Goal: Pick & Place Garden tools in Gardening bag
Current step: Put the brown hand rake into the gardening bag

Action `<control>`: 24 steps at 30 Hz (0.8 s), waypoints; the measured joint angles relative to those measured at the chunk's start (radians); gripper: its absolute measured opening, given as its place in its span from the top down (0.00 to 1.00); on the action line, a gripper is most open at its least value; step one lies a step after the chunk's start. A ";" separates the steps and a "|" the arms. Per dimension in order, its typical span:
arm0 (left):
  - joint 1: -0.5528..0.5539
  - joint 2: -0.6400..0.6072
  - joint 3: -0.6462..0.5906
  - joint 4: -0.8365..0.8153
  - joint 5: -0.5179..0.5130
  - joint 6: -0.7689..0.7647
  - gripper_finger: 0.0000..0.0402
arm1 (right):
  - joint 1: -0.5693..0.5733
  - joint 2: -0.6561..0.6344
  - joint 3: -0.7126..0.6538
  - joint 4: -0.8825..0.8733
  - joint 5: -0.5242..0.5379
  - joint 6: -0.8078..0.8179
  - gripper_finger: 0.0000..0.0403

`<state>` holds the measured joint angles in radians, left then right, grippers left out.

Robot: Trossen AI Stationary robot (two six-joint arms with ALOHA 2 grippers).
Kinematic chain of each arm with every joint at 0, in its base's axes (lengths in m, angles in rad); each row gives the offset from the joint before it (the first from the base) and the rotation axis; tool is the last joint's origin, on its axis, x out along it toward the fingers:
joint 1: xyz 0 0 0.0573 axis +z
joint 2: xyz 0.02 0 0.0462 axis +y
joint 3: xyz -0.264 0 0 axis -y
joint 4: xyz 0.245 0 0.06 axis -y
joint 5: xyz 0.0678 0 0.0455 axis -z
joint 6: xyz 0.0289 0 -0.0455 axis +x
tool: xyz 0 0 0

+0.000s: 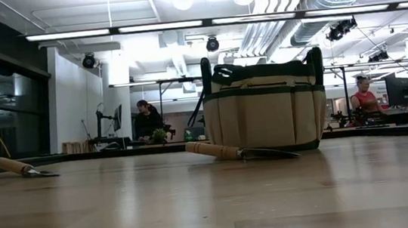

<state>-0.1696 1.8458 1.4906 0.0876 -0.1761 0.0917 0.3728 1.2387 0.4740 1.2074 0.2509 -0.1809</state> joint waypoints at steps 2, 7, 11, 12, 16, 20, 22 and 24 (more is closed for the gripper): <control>0.000 0.000 0.000 -0.017 -0.009 -0.004 1.00 | 0.019 -0.044 0.000 -0.060 0.038 -0.003 0.56; 0.000 0.000 0.000 -0.061 -0.019 -0.018 1.00 | 0.065 -0.190 0.000 -0.261 0.126 -0.003 0.57; 0.000 0.000 0.000 -0.071 -0.026 -0.025 1.00 | 0.112 -0.310 0.028 -0.484 0.221 -0.003 0.58; 0.000 0.000 0.000 -0.071 -0.027 -0.025 1.00 | 0.124 -0.336 0.055 -0.570 0.246 0.001 0.58; 0.000 0.000 0.000 -0.080 -0.039 -0.036 1.00 | 0.161 -0.378 0.215 -0.962 0.325 0.065 0.58; 0.000 0.000 0.000 -0.099 -0.055 -0.037 1.00 | 0.173 -0.343 0.367 -1.231 0.350 0.106 0.59; 0.000 0.000 0.000 -0.099 -0.055 -0.037 1.00 | 0.170 -0.315 0.413 -1.304 0.350 0.108 0.59; 0.000 0.000 0.000 -0.098 -0.055 -0.037 1.00 | 0.163 -0.286 0.439 -1.327 0.347 0.109 0.59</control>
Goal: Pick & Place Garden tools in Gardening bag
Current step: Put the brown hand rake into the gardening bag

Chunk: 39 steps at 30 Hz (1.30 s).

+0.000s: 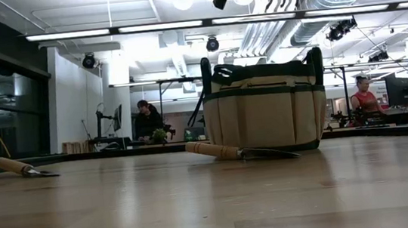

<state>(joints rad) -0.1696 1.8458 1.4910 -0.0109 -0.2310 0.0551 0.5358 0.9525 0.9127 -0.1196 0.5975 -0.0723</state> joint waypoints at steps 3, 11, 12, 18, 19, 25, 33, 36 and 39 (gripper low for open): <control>0.000 0.000 0.000 0.000 0.000 0.000 1.00 | -0.002 0.033 0.009 -0.010 -0.020 0.000 0.59; 0.000 0.000 0.000 -0.001 0.000 0.000 1.00 | -0.004 0.076 0.011 0.013 0.003 -0.002 0.59; 0.000 0.000 0.000 -0.001 0.000 0.000 1.00 | -0.007 0.076 0.011 0.019 0.001 -0.004 0.59; 0.000 0.000 0.000 0.000 0.000 -0.001 1.00 | -0.049 0.079 0.011 0.035 -0.060 -0.001 0.59; 0.000 0.000 0.000 0.000 0.000 -0.001 1.00 | -0.060 0.083 0.011 0.035 -0.075 0.002 0.59; 0.000 0.000 0.000 -0.001 0.001 -0.001 1.00 | -0.097 0.101 0.011 0.051 -0.108 -0.002 0.69; 0.000 -0.001 0.000 -0.015 0.000 0.000 1.00 | -0.098 0.097 0.011 0.057 -0.135 -0.010 0.86; 0.000 -0.001 0.000 -0.017 0.001 0.000 1.00 | -0.098 0.097 0.011 0.056 -0.134 -0.004 0.86; 0.000 -0.001 0.000 -0.027 0.001 -0.003 0.99 | -0.098 0.097 0.011 0.055 -0.134 0.008 0.86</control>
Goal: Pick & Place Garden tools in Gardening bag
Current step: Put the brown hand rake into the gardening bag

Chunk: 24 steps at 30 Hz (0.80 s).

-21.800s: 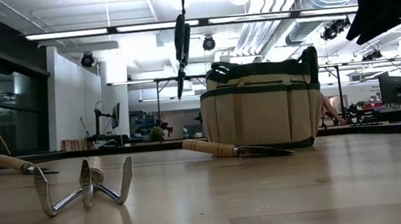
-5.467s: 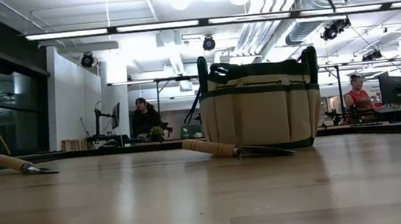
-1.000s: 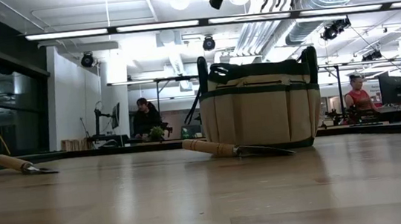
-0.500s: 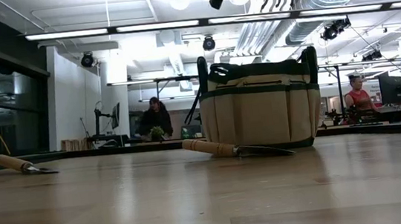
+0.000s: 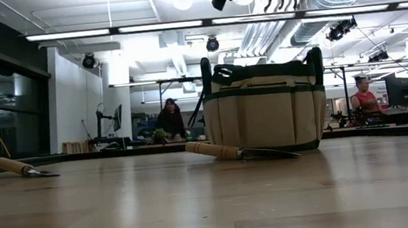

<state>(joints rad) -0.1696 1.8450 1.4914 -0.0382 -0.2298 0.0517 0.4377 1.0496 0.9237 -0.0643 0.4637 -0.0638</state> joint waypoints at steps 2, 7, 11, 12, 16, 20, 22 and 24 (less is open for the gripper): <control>0.000 0.000 0.001 -0.016 0.002 0.000 0.96 | 0.000 0.000 0.000 -0.006 0.000 0.004 0.86; 0.000 0.000 0.000 -0.076 0.000 0.016 0.86 | 0.000 -0.001 -0.001 -0.031 0.007 0.008 0.86; -0.001 -0.005 0.000 -0.120 -0.016 0.056 0.82 | 0.000 -0.001 -0.001 -0.053 0.008 0.008 0.86; -0.001 -0.007 0.001 -0.136 -0.017 0.058 0.81 | 0.000 -0.001 -0.001 -0.059 0.008 0.008 0.86; -0.001 -0.032 0.002 -0.258 -0.034 0.056 0.80 | -0.002 0.000 -0.002 -0.117 0.010 0.018 0.86; -0.002 -0.060 0.002 -0.388 -0.076 0.016 0.80 | -0.021 0.006 -0.031 -0.134 -0.002 0.045 0.86; -0.002 -0.074 0.001 -0.456 -0.091 -0.010 0.80 | -0.035 0.005 -0.048 -0.133 -0.024 0.064 0.86; -0.001 -0.082 -0.005 -0.507 -0.098 -0.033 0.80 | -0.046 0.002 -0.070 -0.106 -0.030 0.074 0.86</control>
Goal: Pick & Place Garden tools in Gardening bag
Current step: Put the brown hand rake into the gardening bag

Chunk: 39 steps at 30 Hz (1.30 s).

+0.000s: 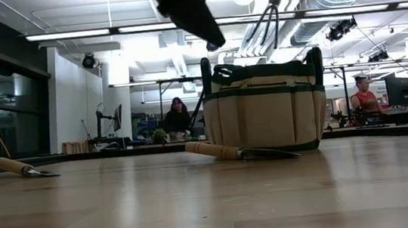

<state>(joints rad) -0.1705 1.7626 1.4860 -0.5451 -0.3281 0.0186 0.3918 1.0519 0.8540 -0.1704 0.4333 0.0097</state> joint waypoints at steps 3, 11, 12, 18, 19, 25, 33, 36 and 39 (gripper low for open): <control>0.000 0.001 0.004 -0.017 -0.001 -0.016 0.80 | -0.002 0.001 -0.033 0.071 0.001 -0.026 0.86; 0.000 -0.002 0.003 -0.101 -0.045 -0.037 0.80 | -0.008 0.001 -0.035 0.055 -0.026 -0.030 0.86; 0.000 -0.004 0.004 -0.111 -0.050 -0.050 0.80 | -0.009 0.000 -0.035 0.046 -0.029 -0.028 0.86; -0.006 -0.017 0.000 -0.219 -0.045 -0.111 0.80 | -0.082 0.000 -0.035 0.037 -0.174 -0.033 0.86; -0.008 -0.017 -0.008 -0.217 -0.046 -0.113 0.80 | -0.105 0.000 -0.035 0.034 -0.205 -0.036 0.86; -0.027 -0.021 -0.073 -0.194 -0.049 -0.135 0.80 | -0.234 0.000 -0.035 0.011 -0.337 -0.074 0.86; -0.033 -0.095 -0.248 0.022 -0.022 -0.092 0.80 | -0.346 0.000 -0.035 -0.033 -0.468 -0.117 0.86; -0.032 -0.157 -0.337 0.163 0.009 -0.078 0.80 | -0.373 0.001 -0.035 -0.035 -0.501 -0.134 0.86; -0.032 -0.226 -0.431 0.304 0.035 -0.079 0.80 | -0.399 0.002 -0.034 -0.040 -0.522 -0.150 0.86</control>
<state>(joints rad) -0.2028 1.5364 1.0552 -0.2414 -0.2929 -0.0607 -0.0072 1.0540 0.8200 -0.2103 -0.0891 -0.1404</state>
